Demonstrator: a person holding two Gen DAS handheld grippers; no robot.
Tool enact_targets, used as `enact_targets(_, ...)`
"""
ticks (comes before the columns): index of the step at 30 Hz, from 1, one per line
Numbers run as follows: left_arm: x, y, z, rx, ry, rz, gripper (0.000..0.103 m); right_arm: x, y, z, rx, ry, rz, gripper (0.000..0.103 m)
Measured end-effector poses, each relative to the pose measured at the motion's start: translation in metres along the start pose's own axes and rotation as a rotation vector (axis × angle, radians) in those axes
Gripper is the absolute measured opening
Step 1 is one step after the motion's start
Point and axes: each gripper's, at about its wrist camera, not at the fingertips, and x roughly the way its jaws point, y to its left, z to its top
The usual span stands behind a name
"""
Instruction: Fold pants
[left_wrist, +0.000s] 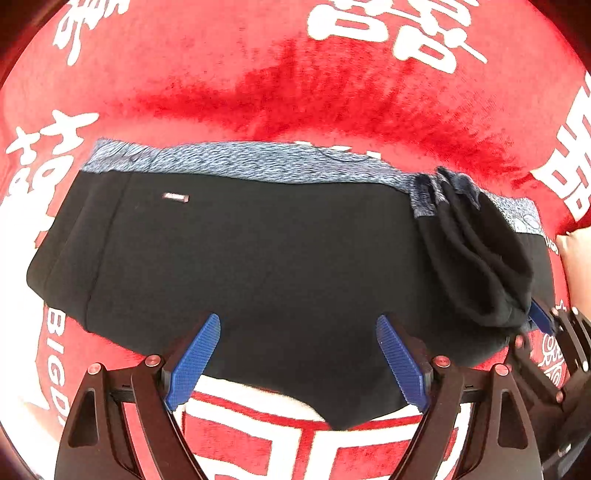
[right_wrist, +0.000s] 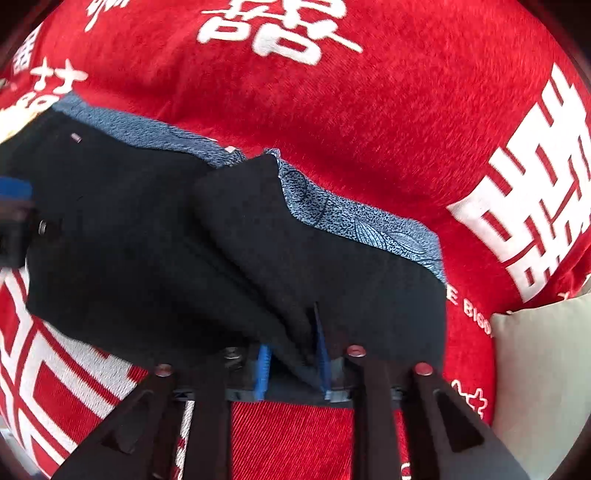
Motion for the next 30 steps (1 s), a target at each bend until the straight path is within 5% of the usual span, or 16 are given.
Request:
enact_targets(3,-0.003,0.001,-0.001,0.011,0.005,-0.02,0.088,-0.017,-0.002,-0.006,0.017,-0.015,0.079,0.053)
enact_targets(7,-0.009,-0.025,0.019,0.052,-0.007,-0.087,0.088,-0.041,-0.022,-0.016,0.123,-0.011,0.166,0.054)
enact_targets(14,-0.029,-0.086,0.034,0.126,0.008,-0.28,0.088,-0.044,-0.089,-0.034,0.358,0.034,0.175,0.056)
enact_targets(22,-0.004,-0.113,0.046,0.166,0.079,-0.39,0.085,-0.041,-0.102,-0.054,0.44,0.074,0.212,0.056)
enact_targets(26,0.008,-0.122,0.048,0.198,0.126,-0.413,0.054,-0.038,-0.107,-0.062,0.476,0.083,0.224,0.056)
enact_targets(27,0.012,-0.126,0.048,0.211,0.147,-0.409,0.031,-0.037,-0.109,-0.064,0.485,0.086,0.228,0.056)
enact_targets(29,0.019,-0.129,0.047,0.213,0.207,-0.422,0.005,-0.035,-0.113,-0.066,0.503,0.092,0.236,0.056)
enact_targets(30,0.017,-0.129,0.047,0.207,0.206,-0.428,0.005,-0.035,-0.114,-0.067,0.509,0.093,0.239,0.056)
